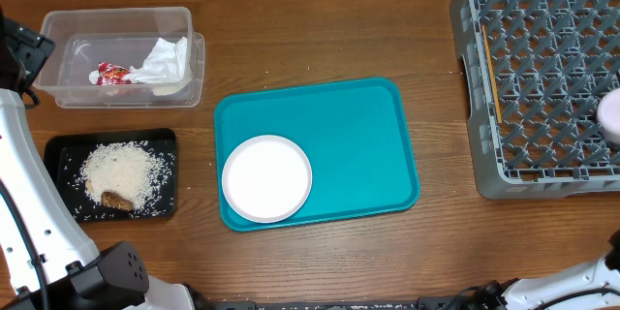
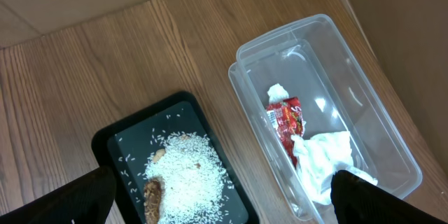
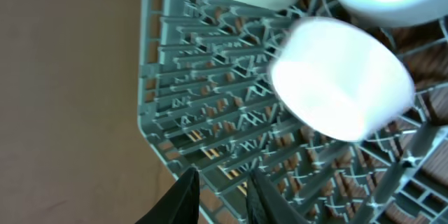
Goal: Sort waste into correct bins and load items into the dishwasher
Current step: 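Lower the bowl into the rack slots beside the other dishes and release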
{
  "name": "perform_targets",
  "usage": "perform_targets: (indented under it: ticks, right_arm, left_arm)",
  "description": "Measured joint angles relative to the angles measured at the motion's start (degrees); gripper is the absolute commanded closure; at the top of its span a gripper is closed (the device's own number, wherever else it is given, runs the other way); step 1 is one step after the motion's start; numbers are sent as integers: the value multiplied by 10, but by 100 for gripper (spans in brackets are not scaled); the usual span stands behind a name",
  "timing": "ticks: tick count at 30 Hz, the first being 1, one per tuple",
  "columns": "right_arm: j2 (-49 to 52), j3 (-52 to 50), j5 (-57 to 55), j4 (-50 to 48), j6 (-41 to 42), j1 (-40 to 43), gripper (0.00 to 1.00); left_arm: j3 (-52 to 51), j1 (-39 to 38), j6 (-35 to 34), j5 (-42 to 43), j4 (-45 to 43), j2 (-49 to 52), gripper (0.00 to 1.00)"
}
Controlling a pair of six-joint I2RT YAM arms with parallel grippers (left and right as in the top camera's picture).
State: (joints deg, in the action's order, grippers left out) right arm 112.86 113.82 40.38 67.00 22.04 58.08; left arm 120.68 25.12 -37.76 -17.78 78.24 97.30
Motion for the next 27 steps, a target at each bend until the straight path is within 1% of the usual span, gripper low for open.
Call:
perform_targets:
  ticks: [3, 7, 12, 17, 22, 27]
  right_arm:
    - [-14, 0, -19, -13, 2, -12, 76]
    - [-15, 0, -82, -21, 4, -50, 80]
    - [-12, -1, -207, -33, 10, -132, 85]
    - [12, -1, -337, -27, 35, -195, 86]
    - [53, -1, -419, -18, 51, -198, 86]
    - [73, -3, -454, -18, 57, -186, 86]
  left_arm:
    - [0, 0, 0, 0, 0, 0, 0]
    - [0, 0, 0, 0, 0, 0, 0]
    - [0, 0, 0, 0, 0, 0, 0]
    - [0, 0, 0, 0, 0, 0, 0]
    - [0, 0, 0, 0, 0, 0, 0]
    - [0, 0, 0, 0, 0, 0, 0]
